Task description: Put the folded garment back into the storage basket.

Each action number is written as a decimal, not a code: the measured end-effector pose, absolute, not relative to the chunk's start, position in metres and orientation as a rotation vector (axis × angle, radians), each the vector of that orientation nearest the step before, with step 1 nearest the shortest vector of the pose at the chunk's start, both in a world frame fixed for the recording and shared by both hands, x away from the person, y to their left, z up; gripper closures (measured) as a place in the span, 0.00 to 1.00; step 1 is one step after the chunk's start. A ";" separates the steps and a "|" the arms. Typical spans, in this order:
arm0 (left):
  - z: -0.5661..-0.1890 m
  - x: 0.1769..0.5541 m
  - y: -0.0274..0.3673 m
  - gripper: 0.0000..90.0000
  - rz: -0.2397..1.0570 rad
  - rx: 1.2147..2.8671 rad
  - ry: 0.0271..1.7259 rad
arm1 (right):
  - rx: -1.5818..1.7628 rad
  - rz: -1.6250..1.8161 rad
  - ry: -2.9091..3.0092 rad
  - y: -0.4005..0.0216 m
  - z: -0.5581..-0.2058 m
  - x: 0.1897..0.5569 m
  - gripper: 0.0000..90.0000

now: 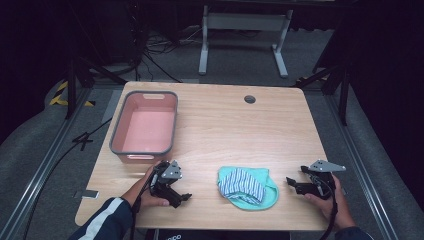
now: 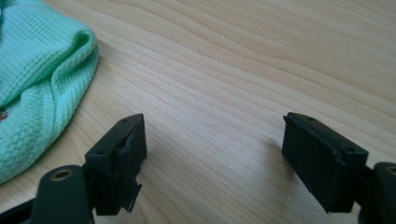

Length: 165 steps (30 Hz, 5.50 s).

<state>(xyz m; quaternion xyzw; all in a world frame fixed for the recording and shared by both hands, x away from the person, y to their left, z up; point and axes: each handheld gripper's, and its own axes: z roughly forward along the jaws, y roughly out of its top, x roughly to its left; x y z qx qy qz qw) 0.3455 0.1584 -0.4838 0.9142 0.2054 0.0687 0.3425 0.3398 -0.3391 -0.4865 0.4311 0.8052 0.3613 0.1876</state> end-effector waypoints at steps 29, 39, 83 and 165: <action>-0.475 0.342 0.142 0.23 0.199 2.373 0.568 | 1.214 1.023 2.304 -0.315 -0.475 0.322 0.33; -0.469 0.355 0.106 0.28 0.173 2.342 0.606 | 1.080 1.043 2.383 -0.268 -0.463 0.312 0.36; -0.476 0.360 0.040 0.87 0.089 2.325 0.520 | 1.125 1.059 2.462 -0.234 -0.473 0.308 0.90; -0.325 0.414 0.191 0.91 0.474 2.156 0.751 | 0.740 1.262 2.350 -0.086 -0.332 0.416 0.93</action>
